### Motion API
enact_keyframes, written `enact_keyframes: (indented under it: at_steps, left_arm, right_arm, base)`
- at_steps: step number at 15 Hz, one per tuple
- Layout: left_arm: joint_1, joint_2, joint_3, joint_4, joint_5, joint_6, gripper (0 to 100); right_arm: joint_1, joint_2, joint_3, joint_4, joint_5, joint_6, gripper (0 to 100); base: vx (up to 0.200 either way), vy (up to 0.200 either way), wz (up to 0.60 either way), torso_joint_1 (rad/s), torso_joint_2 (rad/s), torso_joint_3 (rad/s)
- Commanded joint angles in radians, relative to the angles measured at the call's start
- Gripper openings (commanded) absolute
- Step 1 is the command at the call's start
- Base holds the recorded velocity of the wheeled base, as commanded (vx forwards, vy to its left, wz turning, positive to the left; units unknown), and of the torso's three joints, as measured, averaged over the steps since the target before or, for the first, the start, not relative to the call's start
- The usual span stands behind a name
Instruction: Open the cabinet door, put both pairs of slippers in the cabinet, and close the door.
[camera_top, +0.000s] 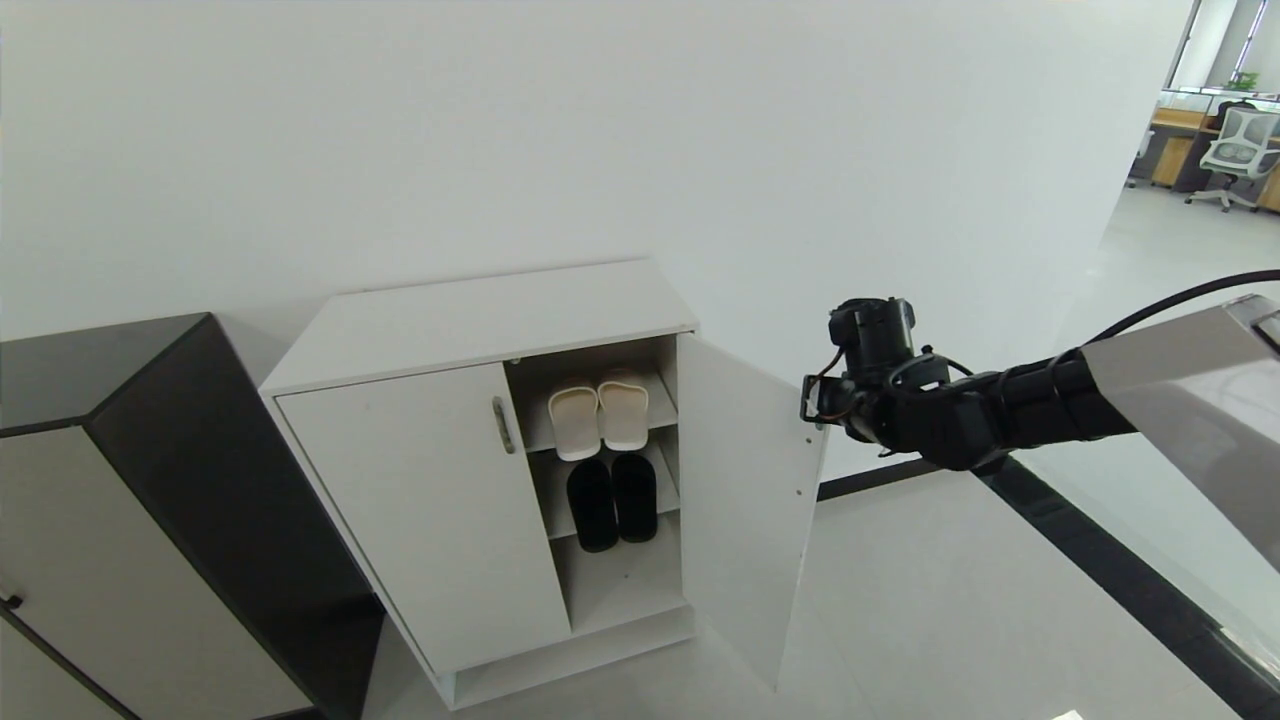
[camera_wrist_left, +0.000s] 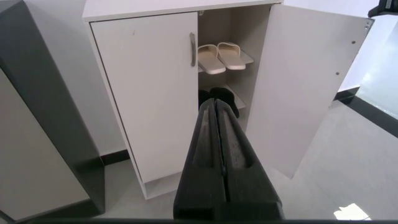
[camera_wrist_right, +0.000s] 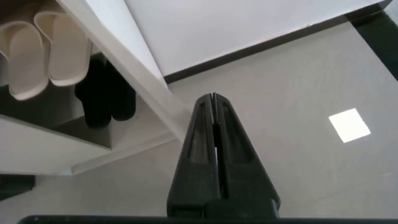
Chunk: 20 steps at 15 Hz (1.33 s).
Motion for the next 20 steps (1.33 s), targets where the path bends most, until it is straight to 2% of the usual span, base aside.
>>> enact_keyframes:
  at_steps: [1,3,8,10,12,13,18,20]
  left_arm:
    - [0.0,0.0,0.0,0.0,0.0,0.0,0]
    - [0.0,0.0,0.0,0.0,0.0,0.0,0]
    - [0.0,0.0,0.0,0.0,0.0,0.0,0]
    - [0.0,0.0,0.0,0.0,0.0,0.0,0]
    - [0.0,0.0,0.0,0.0,0.0,0.0,0]
    - [0.0,0.0,0.0,0.0,0.0,0.0,0]
    - [0.0,0.0,0.0,0.0,0.0,0.0,0]
    - [0.0,0.0,0.0,0.0,0.0,0.0,0]
  right_arm:
    - [0.021,-0.027,0.048,-0.001,0.0,0.003,0]
    - [0.06,-0.064,0.111,-0.005,0.0,0.004,0]
    - [0.163,-0.159,0.256,-0.116,-0.004,-0.002,0]
    - [0.189,-0.199,0.33,-0.134,0.014,-0.003,0]
    - [0.226,-0.244,0.442,-0.223,0.08,-0.045,0]
    - [0.24,-0.253,0.476,-0.255,0.081,-0.062,0]
    - [0.297,-0.247,0.519,-0.3,0.077,-0.08,0]
    - [0.304,-0.247,0.523,-0.301,0.078,-0.08,0]
  base:
    - [0.0,0.0,0.0,0.0,0.0,0.0]
    - [0.0,0.0,0.0,0.0,0.0,0.0]
    - [0.0,0.0,0.0,0.0,0.0,0.0]
    - [0.0,0.0,0.0,0.0,0.0,0.0]
    - [0.0,0.0,0.0,0.0,0.0,0.0]
    - [0.0,0.0,0.0,0.0,0.0,0.0]
    - [0.0,0.0,0.0,0.0,0.0,0.0]
    - [0.0,0.0,0.6,0.005,0.01,0.0]
